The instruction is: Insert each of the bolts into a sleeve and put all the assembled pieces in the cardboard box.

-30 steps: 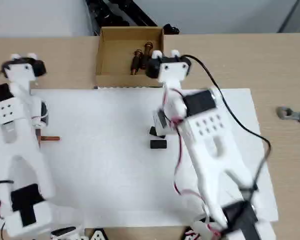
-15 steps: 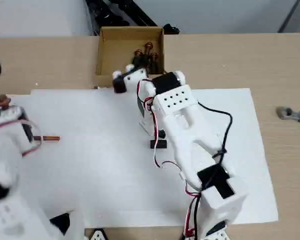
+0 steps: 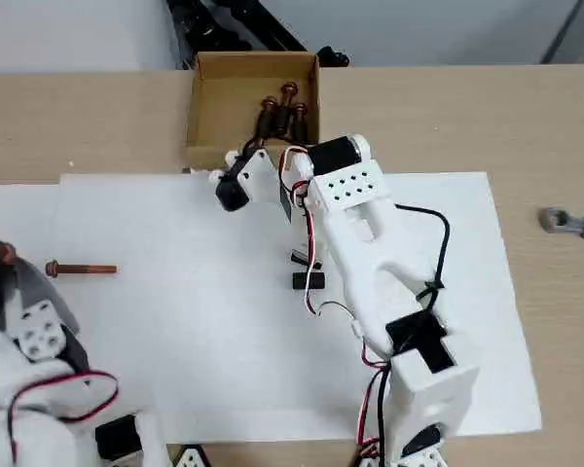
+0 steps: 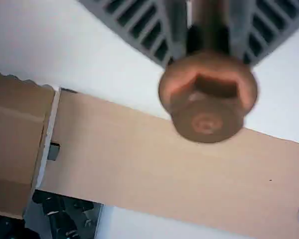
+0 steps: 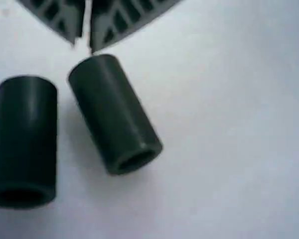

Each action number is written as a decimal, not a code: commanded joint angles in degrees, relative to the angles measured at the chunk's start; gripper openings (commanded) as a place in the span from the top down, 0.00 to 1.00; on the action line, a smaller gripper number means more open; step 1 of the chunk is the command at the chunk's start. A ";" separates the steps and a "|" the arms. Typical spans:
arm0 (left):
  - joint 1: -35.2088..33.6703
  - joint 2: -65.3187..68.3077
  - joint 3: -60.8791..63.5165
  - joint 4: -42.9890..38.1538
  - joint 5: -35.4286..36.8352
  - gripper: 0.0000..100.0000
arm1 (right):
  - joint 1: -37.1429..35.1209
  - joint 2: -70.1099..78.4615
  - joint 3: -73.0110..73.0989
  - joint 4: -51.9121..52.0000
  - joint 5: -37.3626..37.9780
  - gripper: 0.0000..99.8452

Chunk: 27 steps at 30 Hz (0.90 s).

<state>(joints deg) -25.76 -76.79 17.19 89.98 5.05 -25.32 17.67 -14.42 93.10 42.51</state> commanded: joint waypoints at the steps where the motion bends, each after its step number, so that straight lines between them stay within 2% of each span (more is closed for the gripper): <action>1: 0.09 -3.87 2.07 -2.11 0.00 0.99 | 0.66 2.15 -2.64 -0.31 2.81 1.00; 4: 0.09 -5.98 2.51 -2.11 0.00 0.99 | 0.22 3.38 -2.90 -0.57 3.43 0.98; 10: 0.09 -6.42 2.59 -1.76 0.00 0.99 | -0.40 3.47 -2.90 -0.75 5.19 0.80; 27: 0.09 -6.42 2.68 -1.76 0.00 0.99 | -0.40 8.40 -2.81 -5.85 5.01 0.79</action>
<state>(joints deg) -25.67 -83.03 19.74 89.80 5.14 -25.41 25.32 -14.42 88.09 47.34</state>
